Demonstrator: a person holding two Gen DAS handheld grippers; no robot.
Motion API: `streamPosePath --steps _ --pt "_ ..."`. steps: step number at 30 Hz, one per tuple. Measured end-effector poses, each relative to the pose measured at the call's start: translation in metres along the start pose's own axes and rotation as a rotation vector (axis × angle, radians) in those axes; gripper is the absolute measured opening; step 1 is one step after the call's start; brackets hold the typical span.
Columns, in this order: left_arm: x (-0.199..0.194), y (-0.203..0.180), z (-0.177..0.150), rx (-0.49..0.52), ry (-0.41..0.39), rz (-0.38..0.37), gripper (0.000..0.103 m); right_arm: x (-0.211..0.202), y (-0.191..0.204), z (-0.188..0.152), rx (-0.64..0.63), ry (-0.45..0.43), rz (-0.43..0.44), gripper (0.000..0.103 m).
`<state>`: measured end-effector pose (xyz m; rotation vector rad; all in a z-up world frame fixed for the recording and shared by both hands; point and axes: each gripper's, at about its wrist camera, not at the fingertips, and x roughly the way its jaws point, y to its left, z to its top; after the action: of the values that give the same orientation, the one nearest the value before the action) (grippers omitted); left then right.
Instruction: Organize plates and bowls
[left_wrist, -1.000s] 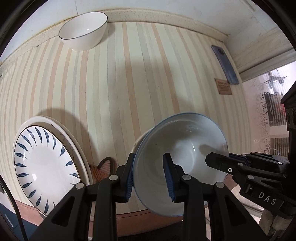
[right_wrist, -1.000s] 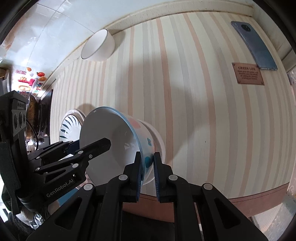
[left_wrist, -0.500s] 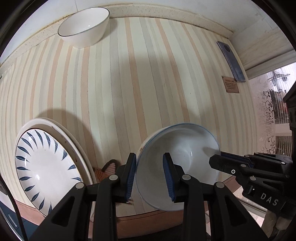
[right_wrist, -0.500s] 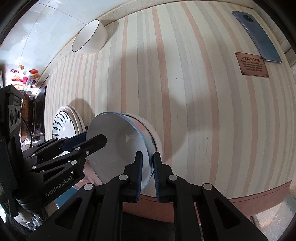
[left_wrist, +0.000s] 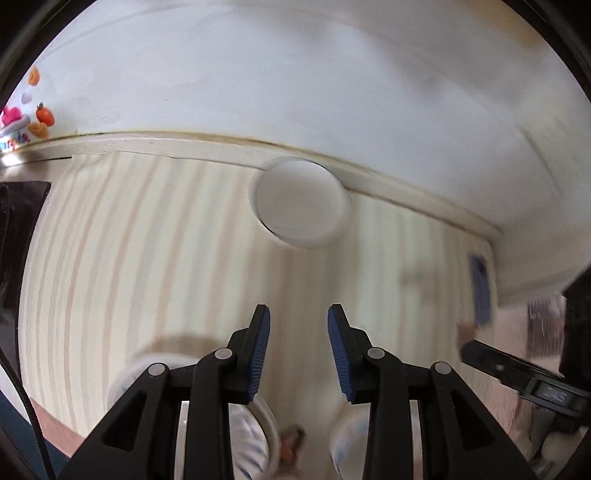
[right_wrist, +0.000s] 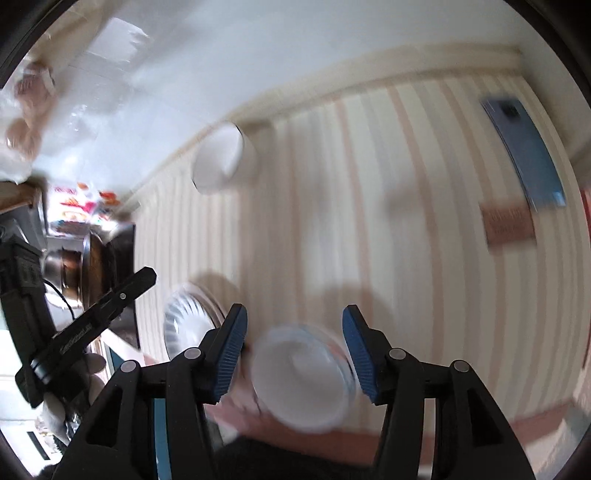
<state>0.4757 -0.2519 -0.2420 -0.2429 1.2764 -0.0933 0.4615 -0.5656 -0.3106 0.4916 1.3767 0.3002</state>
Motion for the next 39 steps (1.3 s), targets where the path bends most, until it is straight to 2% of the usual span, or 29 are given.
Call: streamPosePath --steps 4,8,13,16,17,18,21,30,39 --pt "0.045 0.024 0.038 -0.049 0.048 0.012 0.030 0.036 0.033 0.053 -0.024 -0.039 0.034 0.057" --pt "0.077 0.029 0.069 -0.055 0.067 0.024 0.029 0.075 0.059 0.099 -0.057 -0.075 0.021 0.057" --pt "0.109 0.030 0.086 -0.025 0.090 0.037 0.029 0.122 0.079 0.138 -0.071 -0.069 0.015 0.056" --pt "0.122 0.027 0.089 -0.001 0.100 0.035 0.025 0.149 0.083 0.154 -0.080 -0.039 -0.006 0.050" --pt "0.125 0.026 0.088 0.005 0.101 0.031 0.020 0.157 0.083 0.157 -0.085 -0.023 -0.011 0.035" --pt "0.126 0.023 0.087 0.015 0.100 0.035 0.018 0.165 0.083 0.160 -0.086 -0.009 -0.015 0.026" --pt "0.125 0.018 0.086 0.031 0.088 0.059 0.018 0.179 0.082 0.165 -0.096 -0.003 -0.035 0.018" --pt "0.119 0.015 0.087 0.031 0.073 0.067 0.018 0.180 0.086 0.166 -0.134 0.004 -0.080 0.016" --pt "0.090 -0.003 0.065 0.059 0.050 0.066 0.018 0.161 0.087 0.149 -0.139 0.006 -0.052 0.016"
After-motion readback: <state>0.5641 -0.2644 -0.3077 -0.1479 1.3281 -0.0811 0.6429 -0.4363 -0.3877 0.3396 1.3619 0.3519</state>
